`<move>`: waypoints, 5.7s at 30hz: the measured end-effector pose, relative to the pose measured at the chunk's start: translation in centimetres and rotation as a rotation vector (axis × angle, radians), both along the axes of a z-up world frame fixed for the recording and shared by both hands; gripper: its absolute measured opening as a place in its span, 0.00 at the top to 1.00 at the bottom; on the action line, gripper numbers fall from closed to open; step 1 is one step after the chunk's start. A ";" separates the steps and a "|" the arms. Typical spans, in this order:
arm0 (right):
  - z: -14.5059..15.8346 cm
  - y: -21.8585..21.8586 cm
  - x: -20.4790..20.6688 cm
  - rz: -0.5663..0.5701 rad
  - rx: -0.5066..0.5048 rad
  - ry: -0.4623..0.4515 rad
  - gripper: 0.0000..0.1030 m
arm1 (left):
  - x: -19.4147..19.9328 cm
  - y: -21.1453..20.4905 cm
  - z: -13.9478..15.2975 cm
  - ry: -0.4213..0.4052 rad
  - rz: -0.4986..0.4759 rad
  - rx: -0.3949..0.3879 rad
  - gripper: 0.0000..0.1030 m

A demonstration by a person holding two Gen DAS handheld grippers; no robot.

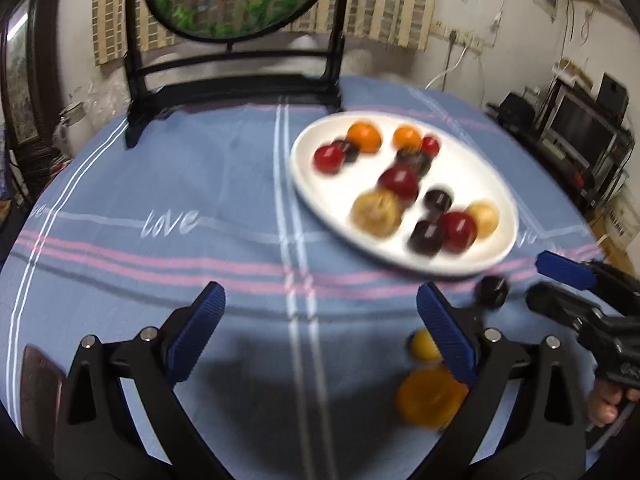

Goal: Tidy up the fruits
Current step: 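Lower both red fruits onto the white plate and open both grippers, then grasp a tangerine with the right gripper while the left grasps a yellow orange, then carry both citrus fruits onto the white plate and open both grippers, then grasp a dark plum with the right gripper while the left grasps a yellow potato-like fruit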

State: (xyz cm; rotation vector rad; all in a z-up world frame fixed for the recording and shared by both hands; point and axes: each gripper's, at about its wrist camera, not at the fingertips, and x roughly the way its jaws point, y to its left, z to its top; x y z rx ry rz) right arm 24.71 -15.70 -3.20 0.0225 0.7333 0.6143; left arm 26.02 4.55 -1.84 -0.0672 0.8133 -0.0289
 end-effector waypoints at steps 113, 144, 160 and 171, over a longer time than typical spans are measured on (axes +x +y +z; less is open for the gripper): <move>0.2 -2.6 12.8 -0.203 0.033 -0.002 0.50 | 12.2 -3.5 3.0 -0.029 0.004 -0.030 0.14; -3.7 -0.5 4.3 -0.146 -0.027 0.113 0.57 | -2.0 -1.9 0.1 -0.051 0.002 0.020 0.05; -3.9 0.4 4.3 -0.118 -0.073 0.096 0.74 | -1.8 -1.7 0.2 -0.050 0.015 0.021 0.05; -2.4 -2.1 3.0 -0.137 0.012 0.100 0.73 | -4.4 -4.2 0.0 0.028 -0.295 -0.083 0.36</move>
